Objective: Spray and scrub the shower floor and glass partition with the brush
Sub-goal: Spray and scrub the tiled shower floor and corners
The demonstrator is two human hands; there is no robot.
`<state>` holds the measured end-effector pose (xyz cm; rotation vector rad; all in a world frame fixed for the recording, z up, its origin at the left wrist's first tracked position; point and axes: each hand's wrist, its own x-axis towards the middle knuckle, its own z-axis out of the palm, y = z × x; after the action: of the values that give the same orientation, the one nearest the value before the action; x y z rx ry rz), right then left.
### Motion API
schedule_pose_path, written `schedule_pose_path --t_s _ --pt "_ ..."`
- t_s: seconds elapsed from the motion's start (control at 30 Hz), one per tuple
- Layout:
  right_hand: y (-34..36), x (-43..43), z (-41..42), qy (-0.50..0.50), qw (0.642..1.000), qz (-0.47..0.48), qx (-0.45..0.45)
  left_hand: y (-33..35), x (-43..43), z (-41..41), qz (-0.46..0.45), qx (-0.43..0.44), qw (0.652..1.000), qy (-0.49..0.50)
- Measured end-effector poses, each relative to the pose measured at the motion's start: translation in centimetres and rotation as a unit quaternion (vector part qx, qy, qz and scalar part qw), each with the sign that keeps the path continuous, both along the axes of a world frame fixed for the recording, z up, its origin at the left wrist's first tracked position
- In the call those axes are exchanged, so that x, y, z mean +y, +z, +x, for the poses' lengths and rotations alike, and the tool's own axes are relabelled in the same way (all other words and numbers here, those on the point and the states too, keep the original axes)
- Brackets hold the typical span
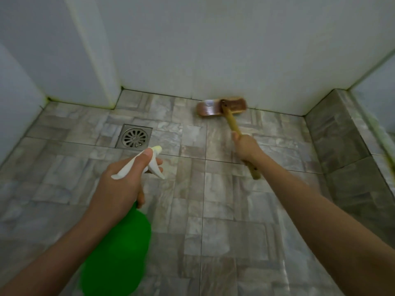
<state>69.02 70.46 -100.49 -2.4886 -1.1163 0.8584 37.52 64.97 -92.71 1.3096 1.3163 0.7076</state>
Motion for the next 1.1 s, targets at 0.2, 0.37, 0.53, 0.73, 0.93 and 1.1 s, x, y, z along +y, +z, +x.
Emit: schedule_pose_path --t_s 0.2,0.37,0.53,0.73,0.93,1.1 --pt "-2.7 1.7 -0.6 -0.093 0.995 0.034 0.012 0.9 2.7 -1.0 0.052 0.033 0.995 0.074" --pt "-2.7 1.0 -1.4 -0.091 0.990 0.085 0.061 0.7 7.9 3.0 0.071 0.072 0.994 0.033" --pt "-2.2 1.9 -1.7 -0.168 0.958 0.134 0.189 1.5 11.8 9.4 0.093 0.044 0.995 0.016" --pt "-2.2 2.4 -1.7 -0.102 0.977 0.172 0.075 1.6 13.8 12.9 0.071 0.058 0.995 0.040" --pt "-2.1 3.0 -1.5 0.021 0.986 0.130 -0.105 1.6 13.3 11.3 0.058 0.046 0.996 0.054" --pt "-1.5 6.1 -7.6 0.038 0.990 0.117 -0.069 1.0 12.6 8.1 0.050 0.069 0.994 0.072"
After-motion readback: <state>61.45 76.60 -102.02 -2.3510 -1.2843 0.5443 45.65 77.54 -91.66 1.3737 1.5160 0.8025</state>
